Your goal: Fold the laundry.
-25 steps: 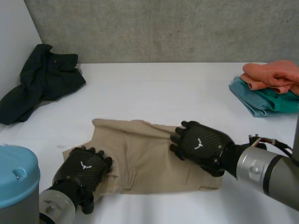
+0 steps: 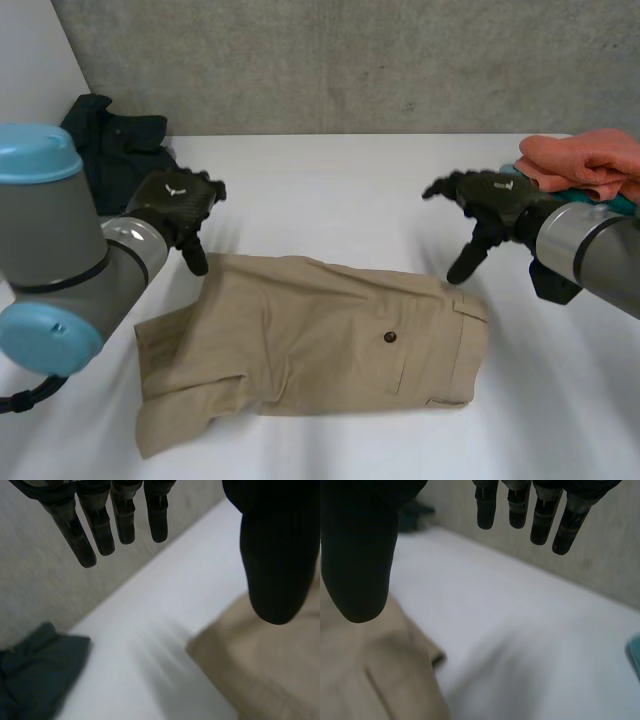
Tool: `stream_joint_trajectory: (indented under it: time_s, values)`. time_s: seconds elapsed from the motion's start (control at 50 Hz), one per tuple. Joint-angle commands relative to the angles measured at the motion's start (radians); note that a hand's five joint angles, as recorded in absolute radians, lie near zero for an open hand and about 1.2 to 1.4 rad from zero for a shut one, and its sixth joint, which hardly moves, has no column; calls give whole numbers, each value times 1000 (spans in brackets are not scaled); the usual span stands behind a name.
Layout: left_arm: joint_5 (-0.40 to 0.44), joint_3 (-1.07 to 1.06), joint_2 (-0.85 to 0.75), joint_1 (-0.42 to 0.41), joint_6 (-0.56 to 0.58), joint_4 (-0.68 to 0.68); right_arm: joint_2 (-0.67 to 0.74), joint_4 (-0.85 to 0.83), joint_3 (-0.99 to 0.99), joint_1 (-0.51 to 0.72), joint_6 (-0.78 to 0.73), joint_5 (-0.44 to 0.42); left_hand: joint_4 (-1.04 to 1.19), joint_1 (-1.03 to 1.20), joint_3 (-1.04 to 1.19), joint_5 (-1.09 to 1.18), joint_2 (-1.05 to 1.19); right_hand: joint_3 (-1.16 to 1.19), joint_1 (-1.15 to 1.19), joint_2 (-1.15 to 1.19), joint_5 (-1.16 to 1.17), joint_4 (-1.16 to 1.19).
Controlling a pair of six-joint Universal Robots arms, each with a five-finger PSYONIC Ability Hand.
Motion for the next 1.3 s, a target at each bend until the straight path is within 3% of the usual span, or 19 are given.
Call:
stream_joint_trajectory:
  time_s: [0.02, 0.36, 0.48, 0.58, 0.68, 0.72, 0.8, 0.88, 1.0, 1.06, 1.3]
  values:
    - [-3, 127, -139, 20, 32, -110, 88, 151, -83, 22, -49, 83, 19, -6, 10, 28, 16, -39, -28, -47, -68, -60]
    - [71, 359, -354, 14, 94, -215, 154, 277, -111, 53, -57, 38, 157, 132, 148, 166, 154, -39, -28, -47, -68, -60]
    - [75, 449, -425, 5, 97, -241, 185, 278, -111, 53, -68, 37, 236, 211, 227, 245, 233, 95, 106, 87, 65, 73]
    - [83, 529, -492, -7, 97, -297, 192, 280, -126, 53, -97, 33, 473, 448, 465, 483, 471, 429, 440, 421, 399, 407]
    - [94, 610, -543, -21, 110, -336, 199, 263, -166, 60, -169, 32, 1086, 1061, 1078, 1096, 1084, 1182, 1192, 1173, 1152, 1160]
    - [85, 659, -552, -23, 141, -322, 208, 249, -195, 63, -219, 47, 1087, 1062, 1079, 1096, 1084, 1183, 1194, 1175, 1153, 1162]
    - [13, 797, -551, -21, 203, -213, 248, 144, -330, 82, -333, 89, 1087, 1062, 1079, 1096, 1084, 1183, 1194, 1175, 1153, 1162]
    - [-93, 895, -517, -21, 210, 9, 272, -74, -561, 125, -371, 231, 1087, 1062, 1079, 1096, 1084, 1183, 1194, 1175, 1153, 1162]
    - [-106, 819, -294, -21, 212, 423, 263, -448, -715, 152, -381, 287, 1087, 1062, 1079, 1096, 1084, 1183, 1194, 1175, 1153, 1162]
    - [-103, 740, -201, -18, 210, 538, 231, -619, -712, 156, -378, 296, 1087, 1062, 1079, 1096, 1084, 1183, 1194, 1175, 1153, 1162]
    - [-101, 373, -107, -40, 206, 583, 231, -535, -546, 160, -384, 294, 1087, 1062, 1079, 1096, 1084, 1183, 1194, 1175, 1153, 1162]
